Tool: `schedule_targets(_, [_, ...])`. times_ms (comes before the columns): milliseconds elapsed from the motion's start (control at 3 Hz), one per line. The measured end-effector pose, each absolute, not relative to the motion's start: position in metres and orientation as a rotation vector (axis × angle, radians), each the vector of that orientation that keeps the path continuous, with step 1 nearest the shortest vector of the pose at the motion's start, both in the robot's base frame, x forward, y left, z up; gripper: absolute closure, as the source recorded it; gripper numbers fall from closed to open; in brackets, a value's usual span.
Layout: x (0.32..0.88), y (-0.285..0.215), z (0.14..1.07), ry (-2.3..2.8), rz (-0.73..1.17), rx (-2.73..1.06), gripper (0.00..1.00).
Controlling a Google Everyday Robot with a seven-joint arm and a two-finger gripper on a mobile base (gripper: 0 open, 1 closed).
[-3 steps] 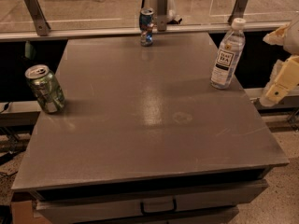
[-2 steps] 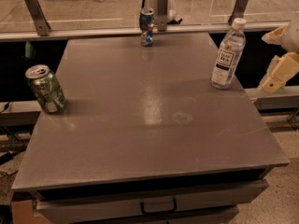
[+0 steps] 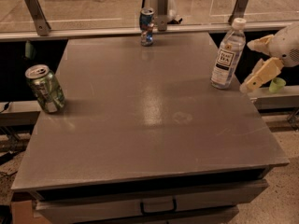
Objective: Knock blue plastic bottle over
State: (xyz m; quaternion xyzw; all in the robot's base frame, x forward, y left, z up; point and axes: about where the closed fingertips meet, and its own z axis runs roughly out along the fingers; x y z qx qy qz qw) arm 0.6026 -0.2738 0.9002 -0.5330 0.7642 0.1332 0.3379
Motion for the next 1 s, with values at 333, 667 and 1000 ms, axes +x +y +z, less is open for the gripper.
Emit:
schedule_targets(333, [0.604,-0.233,0.901,1.859,0.537,-1.346,0.00])
schedule_targets(667, [0.600,-0.196,0.913,1.753,0.650,-1.351,0.00])
schedule_targets(1000, [0.584,-0.150,0.940,1.616,0.750,-1.404,0.00])
